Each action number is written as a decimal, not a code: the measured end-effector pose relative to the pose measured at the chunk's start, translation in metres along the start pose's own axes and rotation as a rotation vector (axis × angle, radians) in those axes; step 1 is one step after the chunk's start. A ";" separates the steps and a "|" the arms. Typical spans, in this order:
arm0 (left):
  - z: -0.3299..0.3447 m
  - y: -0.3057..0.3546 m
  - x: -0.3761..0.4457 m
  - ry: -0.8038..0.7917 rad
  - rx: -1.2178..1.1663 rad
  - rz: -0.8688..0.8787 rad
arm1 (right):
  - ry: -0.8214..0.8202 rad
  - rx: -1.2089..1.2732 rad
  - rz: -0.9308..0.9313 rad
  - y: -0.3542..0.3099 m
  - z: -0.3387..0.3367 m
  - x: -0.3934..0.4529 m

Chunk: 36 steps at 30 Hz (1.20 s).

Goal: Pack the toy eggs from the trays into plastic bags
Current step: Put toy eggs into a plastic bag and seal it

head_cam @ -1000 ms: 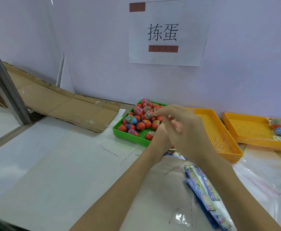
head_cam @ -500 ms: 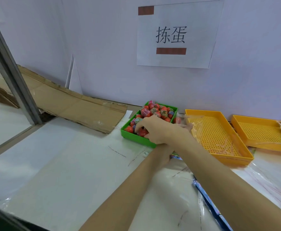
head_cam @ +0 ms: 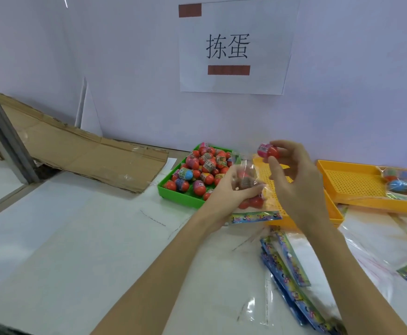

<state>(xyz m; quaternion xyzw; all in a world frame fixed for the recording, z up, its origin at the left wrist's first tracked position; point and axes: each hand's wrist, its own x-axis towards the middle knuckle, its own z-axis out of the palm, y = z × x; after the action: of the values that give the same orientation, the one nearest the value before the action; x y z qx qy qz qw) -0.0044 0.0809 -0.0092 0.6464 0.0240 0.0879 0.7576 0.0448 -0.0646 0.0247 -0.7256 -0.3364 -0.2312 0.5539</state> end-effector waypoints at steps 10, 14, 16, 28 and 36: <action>-0.005 0.013 -0.006 -0.110 0.160 0.128 | -0.077 -0.084 -0.105 -0.002 -0.020 0.009; -0.004 0.014 -0.006 -0.177 0.195 0.156 | -0.105 -0.144 -0.136 -0.003 -0.023 0.009; -0.004 0.013 -0.006 -0.198 0.201 0.173 | -0.129 -0.185 -0.138 -0.003 -0.025 0.010; -0.005 0.012 -0.002 0.003 0.220 0.284 | -0.240 -0.232 0.012 0.001 -0.032 0.010; -0.007 0.014 -0.003 0.001 0.196 0.266 | -0.284 -0.189 0.097 0.002 -0.027 0.009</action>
<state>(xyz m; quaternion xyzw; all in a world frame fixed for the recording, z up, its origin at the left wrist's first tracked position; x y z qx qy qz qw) -0.0097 0.0891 0.0028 0.7147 -0.0528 0.1849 0.6724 0.0538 -0.0891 0.0373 -0.8153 -0.3526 -0.1300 0.4406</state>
